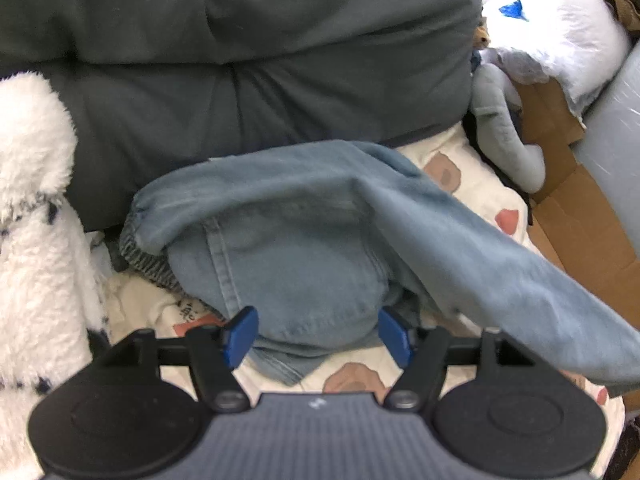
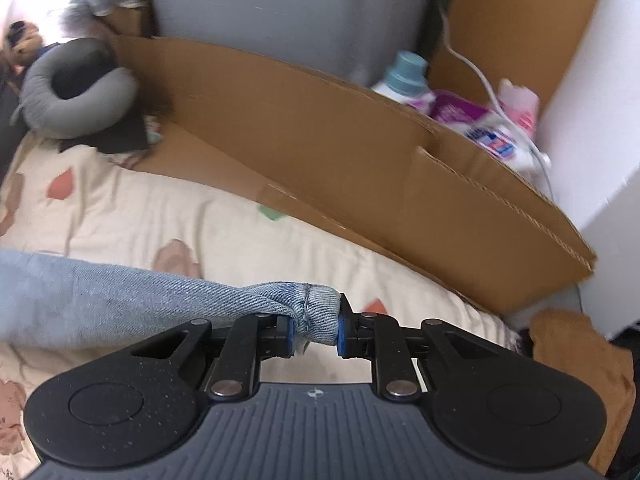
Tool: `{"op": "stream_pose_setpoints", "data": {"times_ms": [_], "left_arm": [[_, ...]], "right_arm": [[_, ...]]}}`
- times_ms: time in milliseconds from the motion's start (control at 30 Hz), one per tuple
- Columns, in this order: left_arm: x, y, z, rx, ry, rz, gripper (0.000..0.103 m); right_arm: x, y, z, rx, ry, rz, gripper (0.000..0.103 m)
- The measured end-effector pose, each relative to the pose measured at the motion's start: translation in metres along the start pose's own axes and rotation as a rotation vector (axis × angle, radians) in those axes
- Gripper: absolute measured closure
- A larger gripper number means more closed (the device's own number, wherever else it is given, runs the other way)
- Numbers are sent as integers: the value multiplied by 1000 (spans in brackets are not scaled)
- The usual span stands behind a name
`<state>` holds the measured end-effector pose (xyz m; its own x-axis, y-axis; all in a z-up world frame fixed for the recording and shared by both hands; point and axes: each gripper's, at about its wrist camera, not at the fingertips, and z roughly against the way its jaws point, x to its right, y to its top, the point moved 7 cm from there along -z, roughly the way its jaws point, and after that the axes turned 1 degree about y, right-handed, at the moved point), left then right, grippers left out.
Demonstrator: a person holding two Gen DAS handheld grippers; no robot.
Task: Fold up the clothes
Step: 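Lift and stretch the denim leg out with the right gripper, then lay the denim leg flat on the duvet and open the right gripper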
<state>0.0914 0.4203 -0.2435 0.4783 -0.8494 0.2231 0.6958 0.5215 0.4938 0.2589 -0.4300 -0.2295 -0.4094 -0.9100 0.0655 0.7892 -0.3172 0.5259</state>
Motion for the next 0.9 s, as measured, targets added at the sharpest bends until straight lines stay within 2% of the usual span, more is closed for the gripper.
{"op": "stream_pose_setpoints", "data": {"times_ms": [333,533,600,633,700,767,900], "left_arm": [[-14,5,-4,-4,35,-3,31],[-22,7,-9,-19,47,23,28],[-23,11,-11,-13,47,30,24],[-23,15,-12,-9,51,29,22],[-22,21,-17,-6,66,25,22],[-21,25,-24,-20,72,15,21],[-22,37,-35,-29,109,-52,21]], "right_arm": [[65,-4,-11,9,-101,-79,86],[92,-16,-27,-15,-167,-111,86],[100,-22,-34,-36,-194,-120,95],[101,-30,-39,-64,-214,-121,94],[100,-43,-47,-95,-165,-141,91],[95,-53,-49,-121,-143,-114,78],[80,-57,-45,-117,-125,-22,67]]}}
